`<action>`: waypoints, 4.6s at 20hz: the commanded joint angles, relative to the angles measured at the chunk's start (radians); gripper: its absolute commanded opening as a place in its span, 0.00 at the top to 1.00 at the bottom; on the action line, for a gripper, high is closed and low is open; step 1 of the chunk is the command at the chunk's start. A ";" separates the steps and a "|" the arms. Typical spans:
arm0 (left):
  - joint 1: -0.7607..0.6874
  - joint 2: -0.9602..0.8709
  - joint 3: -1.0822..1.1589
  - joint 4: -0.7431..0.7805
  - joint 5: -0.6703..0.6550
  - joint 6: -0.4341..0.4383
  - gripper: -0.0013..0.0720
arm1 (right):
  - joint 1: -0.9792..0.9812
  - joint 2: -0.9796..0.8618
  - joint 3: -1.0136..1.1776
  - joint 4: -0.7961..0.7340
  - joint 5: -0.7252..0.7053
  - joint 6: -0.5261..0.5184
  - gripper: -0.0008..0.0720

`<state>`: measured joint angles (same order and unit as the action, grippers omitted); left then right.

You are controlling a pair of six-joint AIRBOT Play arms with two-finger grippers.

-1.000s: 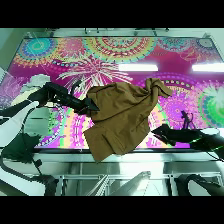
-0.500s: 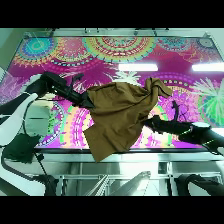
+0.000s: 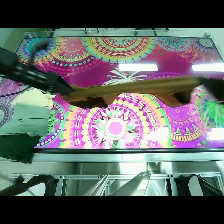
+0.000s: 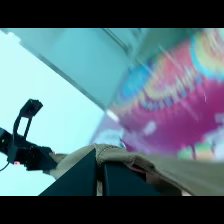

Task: Fold the shirts.

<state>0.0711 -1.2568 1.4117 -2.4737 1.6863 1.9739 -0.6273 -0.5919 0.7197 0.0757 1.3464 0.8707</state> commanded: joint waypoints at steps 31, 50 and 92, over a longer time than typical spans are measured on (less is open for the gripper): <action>0.246 -0.359 -0.013 0.022 -0.332 0.149 0.02 | 0.096 -0.627 0.207 -0.649 -0.450 0.050 0.35; 0.162 -0.288 -0.528 0.253 -0.473 0.090 0.06 | -0.108 -0.399 -0.299 -0.901 -0.343 0.326 0.36; 0.174 0.211 -0.029 -0.230 -0.142 0.163 0.94 | -0.276 -0.056 0.058 0.426 0.282 -0.134 0.96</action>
<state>0.1871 -1.2285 1.2331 -2.5687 1.5017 2.1304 -0.8051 -0.8181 0.6224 0.1844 1.5204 0.7578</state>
